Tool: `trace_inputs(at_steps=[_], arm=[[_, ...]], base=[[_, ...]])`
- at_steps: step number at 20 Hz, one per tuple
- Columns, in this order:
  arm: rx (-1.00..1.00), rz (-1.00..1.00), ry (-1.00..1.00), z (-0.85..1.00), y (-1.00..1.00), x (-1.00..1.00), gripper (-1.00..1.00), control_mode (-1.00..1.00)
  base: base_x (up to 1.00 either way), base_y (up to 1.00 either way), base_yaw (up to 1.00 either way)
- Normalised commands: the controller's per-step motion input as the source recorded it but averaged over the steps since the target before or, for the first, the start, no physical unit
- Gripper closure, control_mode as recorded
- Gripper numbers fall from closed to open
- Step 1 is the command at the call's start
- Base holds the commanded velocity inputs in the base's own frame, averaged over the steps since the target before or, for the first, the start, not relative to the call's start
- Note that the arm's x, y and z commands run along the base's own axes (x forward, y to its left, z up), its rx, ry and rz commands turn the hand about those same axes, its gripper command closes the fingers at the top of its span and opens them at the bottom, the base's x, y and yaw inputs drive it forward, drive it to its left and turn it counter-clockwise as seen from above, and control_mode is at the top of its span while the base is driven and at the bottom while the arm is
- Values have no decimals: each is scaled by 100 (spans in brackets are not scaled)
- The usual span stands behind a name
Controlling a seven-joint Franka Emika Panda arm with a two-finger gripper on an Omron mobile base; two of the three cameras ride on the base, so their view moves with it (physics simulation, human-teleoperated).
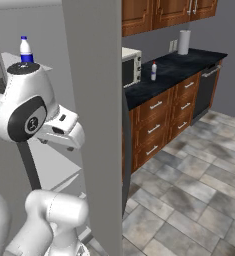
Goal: Take the bottled waters from the counter and place them in the freezer to freeze. Close the freezer door after placing the bottles.
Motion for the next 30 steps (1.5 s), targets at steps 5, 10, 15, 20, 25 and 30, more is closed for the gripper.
trace_inputs(at_steps=[5, 10, 15, 20, 25, 30], arm=[[0, 0, -1, -30, 19, 0, -100, -100], [-1, 0, 5, -21, 3, 0, -100, -100], [0, 0, 0, 0, 0, 0, -100, -100], [0, -6, 0, 0, 0, -47, -100, -100], [0, 0, 0, 0, 0, 0, -100, 100], [0, 0, 0, 0, 0, 0, -100, 100]], base=[[0, 0, 0], [0, 0, 0], [0, 0, 0], [0, 0, 0], [-79, -8, -19], [-28, -59, -20]])
